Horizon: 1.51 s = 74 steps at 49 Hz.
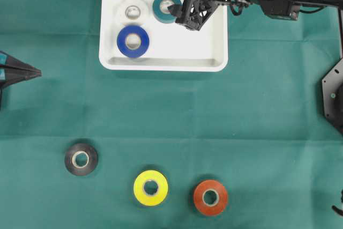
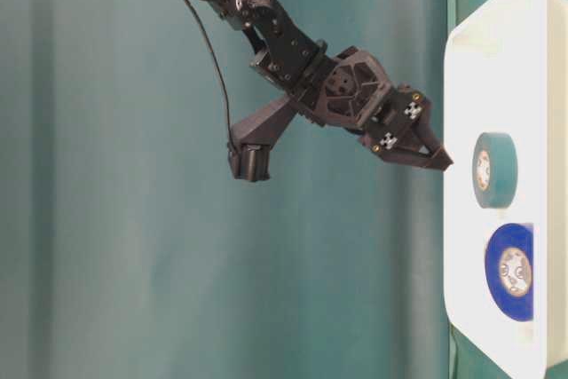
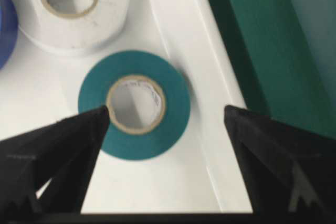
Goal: Put the tape into the white case with the right arm.
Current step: 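Withdraw the open right gripper to the right edge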
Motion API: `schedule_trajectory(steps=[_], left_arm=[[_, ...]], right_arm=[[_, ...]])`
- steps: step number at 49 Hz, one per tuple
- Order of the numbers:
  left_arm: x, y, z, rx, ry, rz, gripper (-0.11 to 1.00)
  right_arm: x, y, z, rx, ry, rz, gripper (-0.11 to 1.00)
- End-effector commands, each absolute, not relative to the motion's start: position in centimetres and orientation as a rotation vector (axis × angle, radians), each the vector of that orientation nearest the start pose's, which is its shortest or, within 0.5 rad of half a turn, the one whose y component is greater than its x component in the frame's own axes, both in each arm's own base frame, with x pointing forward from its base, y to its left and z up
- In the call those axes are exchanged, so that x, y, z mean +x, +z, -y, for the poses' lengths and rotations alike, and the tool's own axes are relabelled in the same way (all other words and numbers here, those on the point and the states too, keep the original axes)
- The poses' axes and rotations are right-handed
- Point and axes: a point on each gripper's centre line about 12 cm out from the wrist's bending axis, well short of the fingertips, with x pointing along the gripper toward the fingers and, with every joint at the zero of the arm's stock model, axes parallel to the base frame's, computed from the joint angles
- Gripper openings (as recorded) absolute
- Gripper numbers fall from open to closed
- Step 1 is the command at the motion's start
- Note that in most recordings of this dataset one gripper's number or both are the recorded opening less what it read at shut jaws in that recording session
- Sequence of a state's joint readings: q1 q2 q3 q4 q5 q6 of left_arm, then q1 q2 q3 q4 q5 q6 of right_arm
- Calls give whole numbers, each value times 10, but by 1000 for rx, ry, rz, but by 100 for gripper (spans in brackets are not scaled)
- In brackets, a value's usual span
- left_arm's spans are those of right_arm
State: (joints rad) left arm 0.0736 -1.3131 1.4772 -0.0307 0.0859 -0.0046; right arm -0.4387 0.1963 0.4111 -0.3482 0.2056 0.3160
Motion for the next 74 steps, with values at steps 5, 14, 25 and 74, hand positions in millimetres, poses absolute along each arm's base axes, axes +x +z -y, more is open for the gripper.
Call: schedule_trajectory(steps=[5, 14, 25, 74], left_arm=[[137, 187, -10, -43, 80, -238, 0], [137, 188, -10, -43, 80, -238, 0], [137, 188, -11, -43, 81, -236, 0], [136, 188, -12, -44, 90, -236, 0]], right_arm=[[390, 164, 194, 106, -470, -792, 61], [360, 165, 181, 101, -472, -827, 61], [311, 170, 158, 103, -467, -821, 61], [156, 168, 81, 80, -469, -592, 60]])
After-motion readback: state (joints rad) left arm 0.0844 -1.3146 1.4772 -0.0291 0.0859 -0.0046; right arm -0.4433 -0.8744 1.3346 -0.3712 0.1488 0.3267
